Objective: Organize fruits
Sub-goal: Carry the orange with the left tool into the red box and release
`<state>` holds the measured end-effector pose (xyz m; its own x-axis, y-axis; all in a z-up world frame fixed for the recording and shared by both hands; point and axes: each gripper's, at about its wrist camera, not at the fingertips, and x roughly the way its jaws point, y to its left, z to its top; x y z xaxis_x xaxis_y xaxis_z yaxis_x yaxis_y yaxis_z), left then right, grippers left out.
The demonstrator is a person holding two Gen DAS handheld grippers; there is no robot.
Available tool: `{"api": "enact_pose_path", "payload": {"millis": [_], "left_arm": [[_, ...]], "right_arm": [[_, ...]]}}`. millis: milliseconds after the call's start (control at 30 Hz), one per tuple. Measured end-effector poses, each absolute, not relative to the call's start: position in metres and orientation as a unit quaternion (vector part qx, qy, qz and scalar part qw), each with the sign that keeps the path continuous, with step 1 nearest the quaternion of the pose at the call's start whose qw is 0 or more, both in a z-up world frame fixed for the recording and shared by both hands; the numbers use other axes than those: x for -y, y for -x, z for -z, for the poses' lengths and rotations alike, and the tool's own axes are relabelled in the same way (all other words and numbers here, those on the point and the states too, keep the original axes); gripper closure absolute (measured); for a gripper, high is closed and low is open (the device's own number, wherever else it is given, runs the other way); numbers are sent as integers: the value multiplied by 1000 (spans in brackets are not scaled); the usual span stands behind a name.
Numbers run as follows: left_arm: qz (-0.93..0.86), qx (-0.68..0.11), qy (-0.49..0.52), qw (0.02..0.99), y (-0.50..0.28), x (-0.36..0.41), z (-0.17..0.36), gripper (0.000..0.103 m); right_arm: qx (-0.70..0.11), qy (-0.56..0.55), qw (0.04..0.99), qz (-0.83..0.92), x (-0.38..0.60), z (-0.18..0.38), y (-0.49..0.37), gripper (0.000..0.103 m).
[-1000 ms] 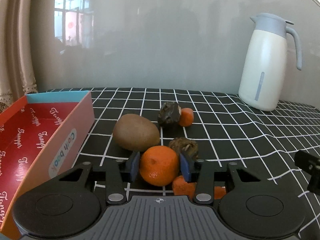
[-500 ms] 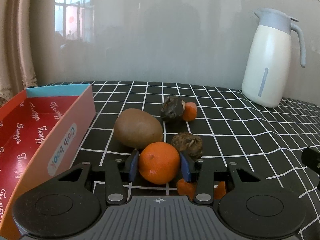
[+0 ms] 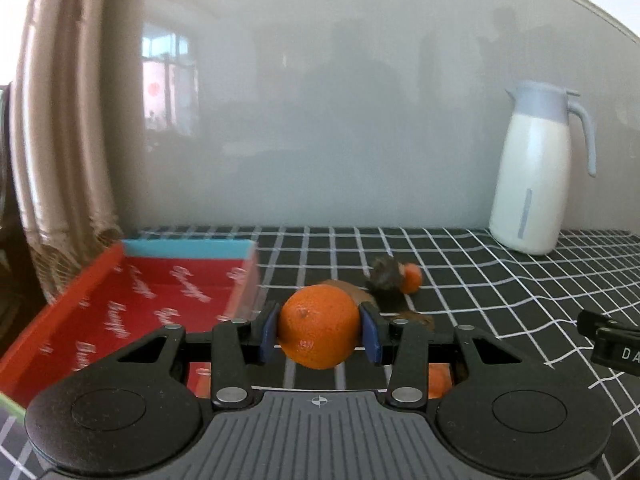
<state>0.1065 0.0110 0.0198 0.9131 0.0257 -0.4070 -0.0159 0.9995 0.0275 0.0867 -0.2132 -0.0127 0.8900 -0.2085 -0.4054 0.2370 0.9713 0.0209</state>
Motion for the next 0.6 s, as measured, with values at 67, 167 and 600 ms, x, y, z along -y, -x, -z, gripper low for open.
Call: {"api": "enact_pose_path", "payload": {"millis": [67, 167, 600], "left_arm": [[-20, -202, -12, 979, -100, -24, -25, 60], [-38, -195, -10, 980, -94, -46, -31, 60], [-129, -247, 16, 960, -99, -150, -3, 60]], "right_arm": [[-204, -30, 972, 113, 211, 13, -85, 0], [-205, -26, 972, 113, 209, 13, -83, 0], [-202, -9, 974, 98, 184, 13, -81, 0]]}}
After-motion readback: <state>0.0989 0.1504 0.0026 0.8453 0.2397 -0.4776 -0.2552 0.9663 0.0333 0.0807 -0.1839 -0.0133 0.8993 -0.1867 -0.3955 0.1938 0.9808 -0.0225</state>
